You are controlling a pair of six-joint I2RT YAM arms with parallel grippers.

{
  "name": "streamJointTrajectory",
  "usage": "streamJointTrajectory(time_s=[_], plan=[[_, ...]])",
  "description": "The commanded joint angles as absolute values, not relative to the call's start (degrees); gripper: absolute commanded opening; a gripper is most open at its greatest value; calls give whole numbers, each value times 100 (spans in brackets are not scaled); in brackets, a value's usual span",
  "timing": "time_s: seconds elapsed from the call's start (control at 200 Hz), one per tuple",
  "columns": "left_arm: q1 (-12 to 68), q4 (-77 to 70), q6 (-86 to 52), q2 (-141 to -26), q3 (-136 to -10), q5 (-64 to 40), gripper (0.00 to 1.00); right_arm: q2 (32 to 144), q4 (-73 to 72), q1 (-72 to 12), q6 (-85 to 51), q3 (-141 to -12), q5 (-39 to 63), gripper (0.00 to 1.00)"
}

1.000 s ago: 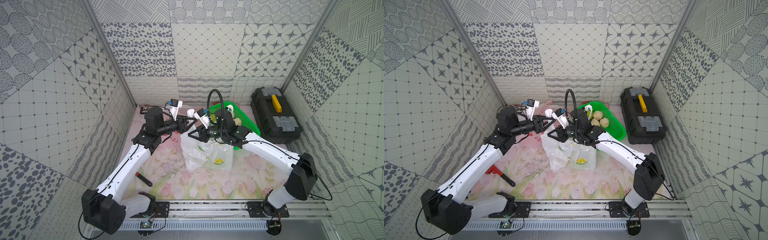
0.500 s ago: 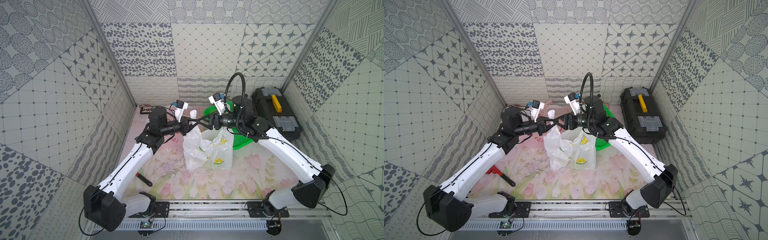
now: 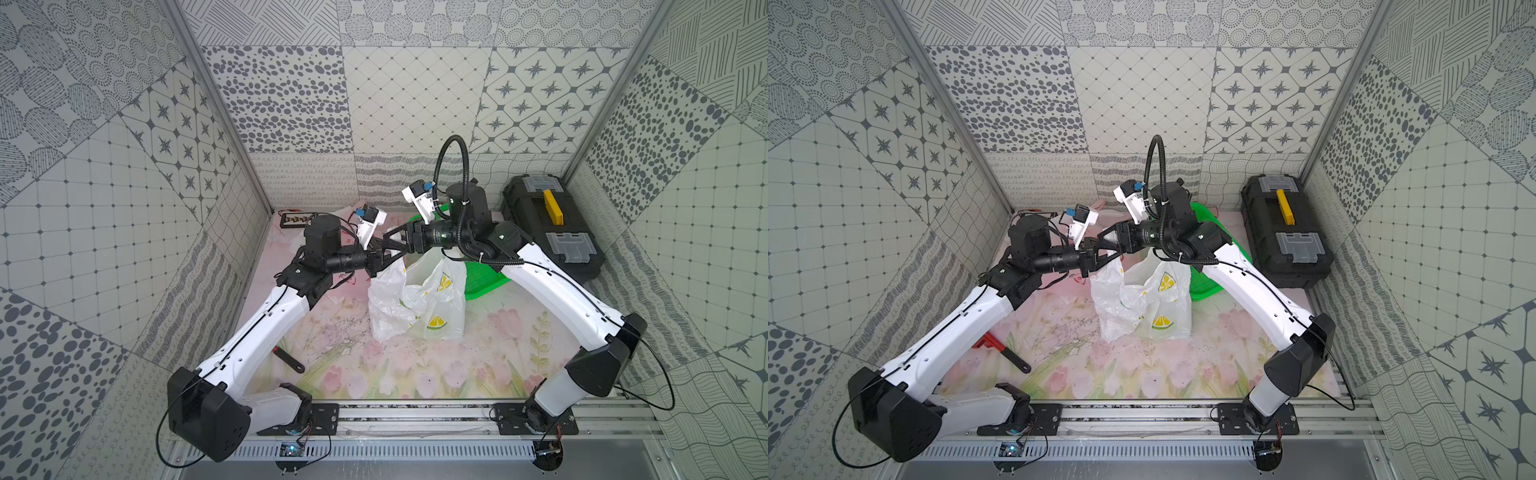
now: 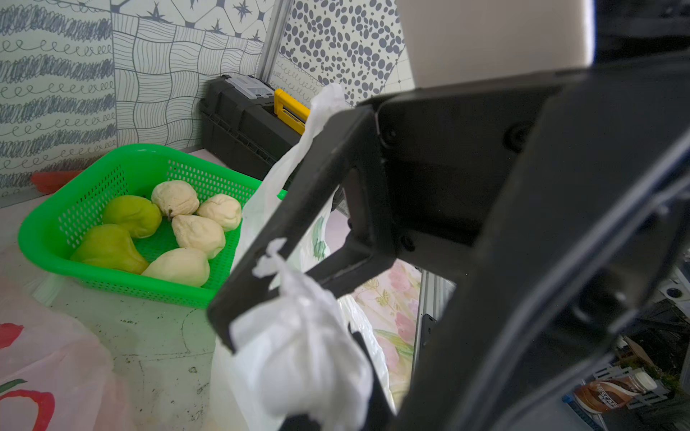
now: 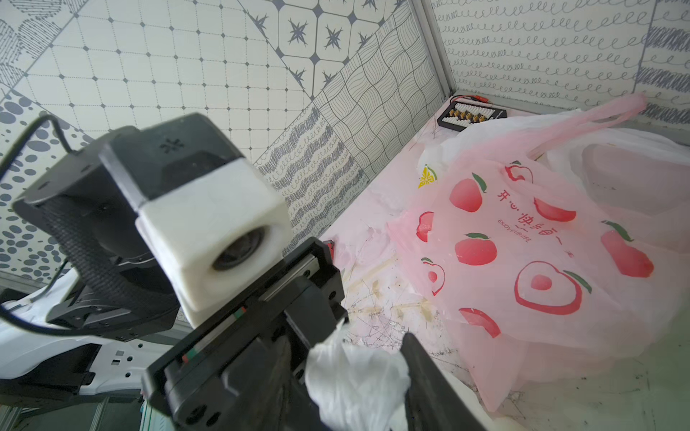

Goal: Place the pears into plastic bags & tie knots
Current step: Tie the plastic bag at the center of the board.

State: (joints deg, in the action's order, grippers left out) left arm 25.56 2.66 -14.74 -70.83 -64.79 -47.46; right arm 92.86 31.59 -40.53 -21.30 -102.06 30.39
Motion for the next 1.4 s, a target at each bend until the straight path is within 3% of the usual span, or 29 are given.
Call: streamJointTrajectory(time_s=[0.0,0.285,0.47,0.59,0.7,0.866,1.006,1.101,1.146,1.311,1.396], plan=[[2587,364,-1135,-7001,-6571,-4967,12,9347,3352,-3963,-1947,-10561,2815,50],[2584,406,-1177,-7006,-6645,-4853,13,9282,3001,-3982,-2153,-10363,3481,22],[2585,448,-1213,-6974,-6609,-4755,23,9213,2662,-3983,-2364,-10239,3665,0],[2586,449,-1195,-6950,-6453,-4562,42,9095,2427,-3981,-2565,-10231,3813,0],[2590,179,-1276,-7012,-6351,-4599,46,8978,2186,-3981,-2819,-10164,4018,0],[2583,-194,-1412,-7108,-6305,-4748,37,8860,1990,-3968,-2953,-9991,4022,0],[2593,-188,-1349,-7038,-6160,-4641,12,8830,1962,-3848,-3032,-9932,3989,0],[2590,-26,-1154,-6909,-6110,-4197,0,8519,2091,-3487,-3035,-9757,3990,22],[2588,129,-1060,-6904,-6159,-4043,0,8229,2040,-3171,-3080,-9430,3986,30],[2568,751,-976,-7205,-6561,-4001,0,7002,1777,-2035,-3088,-7865,4139,48],[2563,844,-1010,-7260,-6619,-4058,0,6637,1721,-1513,-3055,-7146,4085,50]])
